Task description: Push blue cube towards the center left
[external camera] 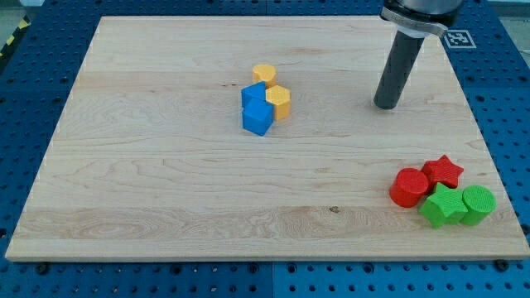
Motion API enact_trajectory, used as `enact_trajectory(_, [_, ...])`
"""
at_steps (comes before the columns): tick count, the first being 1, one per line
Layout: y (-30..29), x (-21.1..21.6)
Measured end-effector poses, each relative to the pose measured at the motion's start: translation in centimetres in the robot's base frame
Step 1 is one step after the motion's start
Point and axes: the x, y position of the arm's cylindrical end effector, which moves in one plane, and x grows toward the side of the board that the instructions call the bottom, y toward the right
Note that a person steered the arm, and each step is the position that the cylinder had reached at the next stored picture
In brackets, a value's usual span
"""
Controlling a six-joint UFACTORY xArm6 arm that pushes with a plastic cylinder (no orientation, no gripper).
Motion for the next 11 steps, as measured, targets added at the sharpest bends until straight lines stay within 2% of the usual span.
enact_trajectory(1, [-0.1, 0.1])
enact_trajectory(3, [-10.3, 4.3])
enact_trajectory(4, [-10.8, 3.8])
enact_trajectory(6, [-15.4, 3.8])
enact_trajectory(7, [-19.0, 3.8])
enact_trajectory(9, [-24.5, 1.3])
enact_trajectory(11, [-33.1, 1.2])
